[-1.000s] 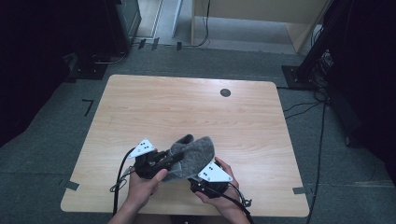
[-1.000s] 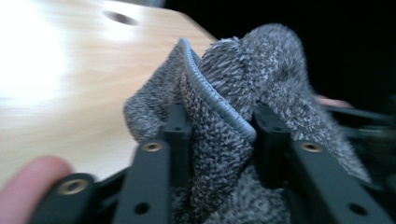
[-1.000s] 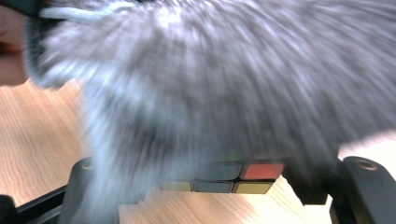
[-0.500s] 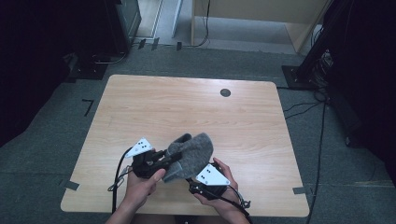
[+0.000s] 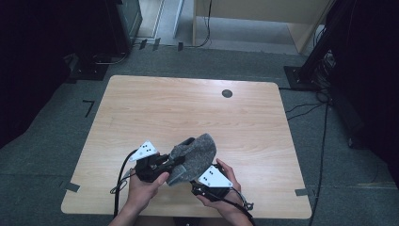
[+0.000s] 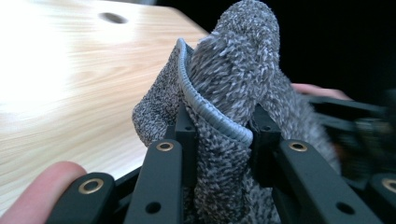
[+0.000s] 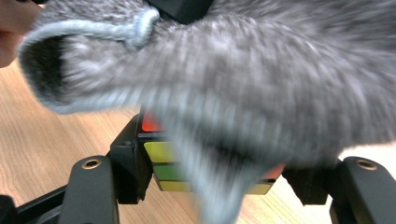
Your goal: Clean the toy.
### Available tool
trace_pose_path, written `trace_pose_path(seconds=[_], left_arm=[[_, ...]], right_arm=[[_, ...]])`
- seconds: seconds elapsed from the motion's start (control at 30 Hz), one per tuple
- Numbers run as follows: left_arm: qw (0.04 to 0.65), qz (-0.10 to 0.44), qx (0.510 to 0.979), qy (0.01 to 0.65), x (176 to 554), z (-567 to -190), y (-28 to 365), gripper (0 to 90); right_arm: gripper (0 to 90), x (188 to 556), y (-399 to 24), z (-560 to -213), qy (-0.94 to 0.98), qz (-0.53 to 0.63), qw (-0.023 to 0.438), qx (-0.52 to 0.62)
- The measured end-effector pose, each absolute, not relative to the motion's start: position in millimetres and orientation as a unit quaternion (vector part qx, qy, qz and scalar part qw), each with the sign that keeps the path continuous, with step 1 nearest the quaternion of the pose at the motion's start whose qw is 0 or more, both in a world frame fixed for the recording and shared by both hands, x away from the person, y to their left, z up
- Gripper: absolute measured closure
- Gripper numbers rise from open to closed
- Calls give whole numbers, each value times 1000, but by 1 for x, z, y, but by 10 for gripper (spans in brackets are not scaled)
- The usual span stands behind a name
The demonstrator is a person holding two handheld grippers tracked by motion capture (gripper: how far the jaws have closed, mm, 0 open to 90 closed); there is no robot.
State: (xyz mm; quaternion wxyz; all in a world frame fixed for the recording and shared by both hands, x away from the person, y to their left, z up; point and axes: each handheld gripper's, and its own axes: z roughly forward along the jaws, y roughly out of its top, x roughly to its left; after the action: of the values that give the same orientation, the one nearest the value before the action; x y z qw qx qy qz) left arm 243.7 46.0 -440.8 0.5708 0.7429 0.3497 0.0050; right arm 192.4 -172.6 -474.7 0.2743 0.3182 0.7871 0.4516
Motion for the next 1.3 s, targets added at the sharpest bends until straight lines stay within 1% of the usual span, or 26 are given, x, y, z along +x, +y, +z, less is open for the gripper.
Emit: trace_pose_path(seconds=[0.03, 0.07, 0.1, 0.13, 0.2, 0.27, 0.3, 0.33, 0.37, 0.4, 0.47, 0.5, 0.57, 0.63, 0.7, 0.73, 0.77, 0.87, 0.9, 0.93, 1.03, 1.07, 1.13, 1.2, 1.27, 1.3], left_arm=[[567, 10, 750, 339, 241, -440, 41, 686], [559, 28, 759, 333, 238, -438, 37, 650], [556, 29, 761, 331, 237, -438, 35, 568], [552, 32, 765, 329, 237, -438, 33, 568], [530, 46, 777, 336, 237, -441, 28, 451], [515, 37, 782, 349, 240, -445, 26, 379], [514, 30, 782, 351, 242, -445, 27, 368], [514, 27, 783, 349, 242, -445, 29, 403], [519, 23, 780, 348, 243, -445, 30, 403], [524, 24, 777, 349, 242, -444, 32, 491], [533, 27, 768, 354, 243, -442, 37, 636], [537, 27, 764, 357, 245, -441, 40, 691], [544, 46, 753, 367, 245, -439, 46, 732], [559, 54, 738, 375, 244, -437, 51, 735], [577, 54, 731, 361, 241, -433, 51, 712], [575, 53, 742, 342, 238, -431, 46, 679], [567, 64, 754, 326, 233, -430, 39, 640], [535, 112, 780, 306, 223, -433, 20, 497], [520, 132, 786, 306, 221, -435, 16, 477], [506, 153, 789, 314, 222, -437, 16, 502], [513, 137, 775, 341, 231, -438, 28, 668], [512, 141, 773, 348, 232, -438, 31, 689], [508, 148, 767, 363, 236, -437, 38, 710], [530, 130, 757, 359, 235, -436, 41, 709], [553, 105, 761, 322, 230, -433, 36, 686], [555, 102, 766, 308, 227, -433, 32, 666]], right_arm=[[345, 192, -172, -475, 788, 451, 274, 317], [344, 192, -171, -476, 789, 449, 273, 319], [344, 193, -172, -477, 789, 448, 272, 321], [344, 193, -172, -477, 789, 448, 272, 321], [345, 193, -173, -477, 789, 446, 274, 323], [345, 192, -171, -477, 790, 444, 275, 321], [345, 192, -170, -477, 793, 437, 280, 319], [344, 192, -169, -478, 794, 437, 279, 318], [344, 192, -169, -478, 794, 437, 279, 318], [345, 192, -169, -478, 795, 436, 279, 317], [345, 192, -170, -478, 795, 435, 282, 316], [345, 192, -170, -477, 792, 438, 281, 319], [345, 191, -171, -476, 791, 440, 281, 318], [345, 192, -171, -476, 790, 443, 281, 318], [345, 192, -171, -477, 791, 440, 280, 319], [344, 193, -171, -477, 792, 439, 280, 320], [345, 193, -171, -478, 793, 437, 278, 322], [344, 193, -168, -479, 795, 437, 274, 319], [345, 192, -168, -478, 795, 437, 274, 319], [344, 191, -167, -478, 796, 436, 275, 316], [345, 191, -169, -477, 797, 433, 280, 315], [345, 191, -169, -477, 795, 435, 279, 317], [345, 191, -170, -477, 793, 437, 279, 320], [345, 192, -171, -476, 790, 444, 274, 322], [344, 192, -170, -477, 792, 441, 274, 322], [345, 193, -169, -478, 792, 440, 273, 323]])
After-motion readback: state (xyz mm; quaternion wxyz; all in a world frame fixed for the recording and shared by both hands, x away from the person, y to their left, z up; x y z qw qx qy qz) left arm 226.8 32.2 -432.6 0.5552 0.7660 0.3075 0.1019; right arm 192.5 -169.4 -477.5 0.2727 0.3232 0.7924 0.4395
